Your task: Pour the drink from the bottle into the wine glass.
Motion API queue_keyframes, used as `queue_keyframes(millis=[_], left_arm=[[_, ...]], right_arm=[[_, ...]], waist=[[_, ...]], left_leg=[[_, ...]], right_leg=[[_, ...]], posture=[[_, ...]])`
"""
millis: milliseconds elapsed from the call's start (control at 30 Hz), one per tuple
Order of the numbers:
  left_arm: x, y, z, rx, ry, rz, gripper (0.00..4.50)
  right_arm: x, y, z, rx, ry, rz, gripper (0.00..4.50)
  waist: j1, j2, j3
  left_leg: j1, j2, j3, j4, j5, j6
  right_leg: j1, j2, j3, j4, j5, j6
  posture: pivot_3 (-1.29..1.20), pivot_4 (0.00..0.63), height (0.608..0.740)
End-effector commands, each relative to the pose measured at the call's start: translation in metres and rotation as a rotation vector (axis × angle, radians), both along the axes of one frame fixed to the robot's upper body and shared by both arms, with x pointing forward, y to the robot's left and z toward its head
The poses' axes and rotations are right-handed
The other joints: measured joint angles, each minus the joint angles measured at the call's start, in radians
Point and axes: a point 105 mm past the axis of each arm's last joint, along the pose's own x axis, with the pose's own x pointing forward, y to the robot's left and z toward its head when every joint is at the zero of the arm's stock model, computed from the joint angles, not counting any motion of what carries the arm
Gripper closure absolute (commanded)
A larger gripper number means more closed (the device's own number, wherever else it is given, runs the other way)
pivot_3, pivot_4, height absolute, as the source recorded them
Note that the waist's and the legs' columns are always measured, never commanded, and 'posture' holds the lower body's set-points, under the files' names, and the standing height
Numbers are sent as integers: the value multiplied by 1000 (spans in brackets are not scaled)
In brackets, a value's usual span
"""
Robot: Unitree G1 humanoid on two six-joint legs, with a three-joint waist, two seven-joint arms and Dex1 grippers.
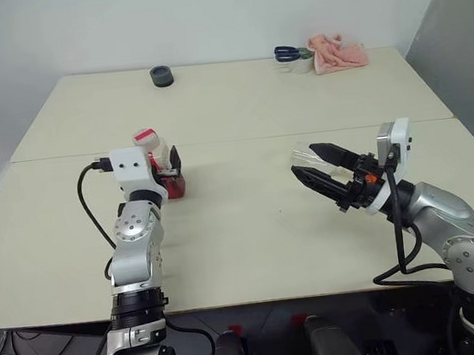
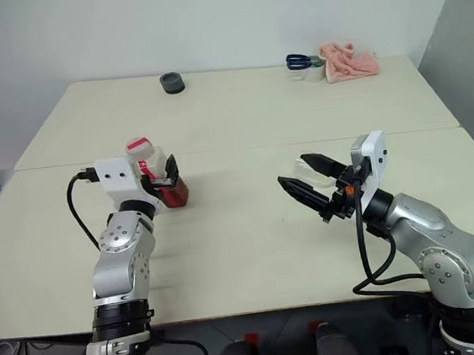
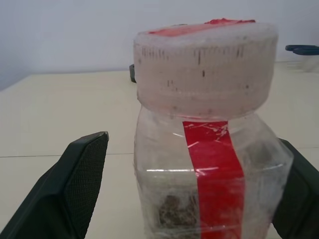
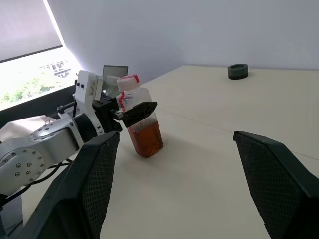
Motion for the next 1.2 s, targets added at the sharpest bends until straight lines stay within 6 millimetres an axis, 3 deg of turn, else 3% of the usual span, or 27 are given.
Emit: queue_keyframes(millis=[33, 300, 367, 600, 700, 833, 967, 1067, 1200], left_arm=[[-1, 0, 14, 16, -52, -3, 196], [-3, 0, 15, 14, -60, -4, 2475], [-3, 0, 15, 11, -57, -4, 2698], [1, -6, 18, -56, -20, -41, 2705], [8, -27, 32, -44, -18, -146, 2705], [13, -73, 52, -44, -15, -393, 2705], [3, -119, 64, 28, -13, -663, 2705], [-7, -137, 65, 101, -9, -778, 2705], [-16, -144, 66, 125, -8, -847, 2705]], right_arm=[[-7, 3, 11, 12, -54, 12, 600], [-8, 4, 11, 16, -50, 10, 600], [-8, 5, 11, 16, -51, 10, 600], [-1, 7, 13, -24, -64, 2, 600], [16, 12, 14, -120, -87, -33, 600], [36, 28, 37, -96, -140, -41, 600], [49, 52, 63, -29, -176, -48, 600], [46, 63, 64, -24, -175, -24, 600], [46, 67, 60, -28, -169, -27, 600]], waist=[[0, 0, 0], [0, 0, 0], [0, 0, 0], [-1, 0, 0], [-1, 0, 0], [0, -1, 0], [-2, 0, 0], [-4, 0, 0], [-3, 0, 0]], left_leg=[[0, 0, 0, 0, 0, 0], [0, 0, 0, 0, 0, 0], [0, 0, 0, 0, 0, 0], [0, 0, 0, 0, 0, 0], [0, 0, 0, 0, 0, 0], [-2, -1, -1, 1, 0, 0], [-3, -1, -1, 0, 1, -1], [-3, 0, 0, -1, 1, -2], [-5, 0, 0, 0, 0, -1]], right_leg=[[0, 0, 0, 0, 0, 0], [0, 0, 0, 0, 0, 0], [0, 0, 0, 0, 0, 0], [0, 0, 0, 0, 0, 0], [0, 0, 0, 1, 0, 0], [-1, 0, -1, 0, 0, 0], [-3, 0, -1, 0, 0, 0], [-4, -1, 0, 0, 0, 0], [-5, -1, 0, 0, 0, 0]], posture=[[0, 150, 740], [0, 150, 740], [0, 150, 740], [0, 150, 740], [0, 150, 740], [0, 150, 740], [0, 150, 740], [0, 150, 740], [0, 150, 740]])
